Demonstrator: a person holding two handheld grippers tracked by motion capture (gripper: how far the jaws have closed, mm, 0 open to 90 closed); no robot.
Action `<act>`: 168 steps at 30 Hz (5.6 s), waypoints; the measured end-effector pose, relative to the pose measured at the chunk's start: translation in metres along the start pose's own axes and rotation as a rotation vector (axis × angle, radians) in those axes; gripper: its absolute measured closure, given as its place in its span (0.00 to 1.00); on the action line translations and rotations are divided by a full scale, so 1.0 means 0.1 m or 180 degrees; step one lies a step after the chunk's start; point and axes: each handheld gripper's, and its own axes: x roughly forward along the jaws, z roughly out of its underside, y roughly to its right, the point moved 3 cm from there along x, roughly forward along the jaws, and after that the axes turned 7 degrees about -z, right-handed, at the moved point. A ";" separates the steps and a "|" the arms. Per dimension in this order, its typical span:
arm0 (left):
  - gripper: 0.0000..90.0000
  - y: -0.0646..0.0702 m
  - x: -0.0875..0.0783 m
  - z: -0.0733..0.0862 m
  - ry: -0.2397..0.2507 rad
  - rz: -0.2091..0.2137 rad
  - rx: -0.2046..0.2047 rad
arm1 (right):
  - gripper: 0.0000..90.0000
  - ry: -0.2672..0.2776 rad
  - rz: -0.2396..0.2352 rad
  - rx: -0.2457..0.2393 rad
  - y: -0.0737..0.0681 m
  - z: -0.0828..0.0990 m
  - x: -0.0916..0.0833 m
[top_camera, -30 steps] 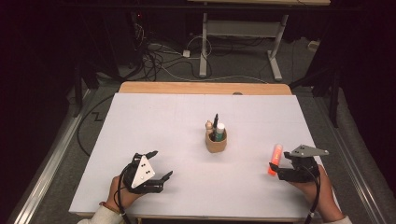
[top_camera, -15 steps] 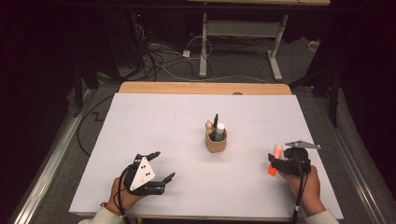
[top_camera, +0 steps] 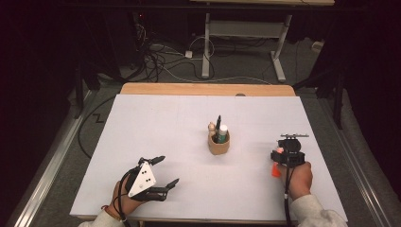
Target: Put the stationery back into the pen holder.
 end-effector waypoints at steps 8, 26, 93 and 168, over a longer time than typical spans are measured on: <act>0.19 0.02 0.01 0.00 -0.0024 0.0108 0.0043 | 0.74 -0.0353 -0.0115 0.0092 0.02 -0.14 0.03; 0.19 0.13 0.19 -0.03 -0.0228 0.0006 0.0337 | 0.74 0.0007 -0.0755 -0.0195 0.15 -0.18 -0.17; 0.71 1.13 1.36 -0.75 0.0782 -0.0937 0.3307 | 0.74 -0.0594 -0.2091 -0.1256 -1.33 -0.34 -0.60; 0.81 0.23 0.91 -0.95 0.0881 0.0195 0.0150 | 0.31 0.2043 -0.0773 -0.1962 -0.02 0.40 -0.62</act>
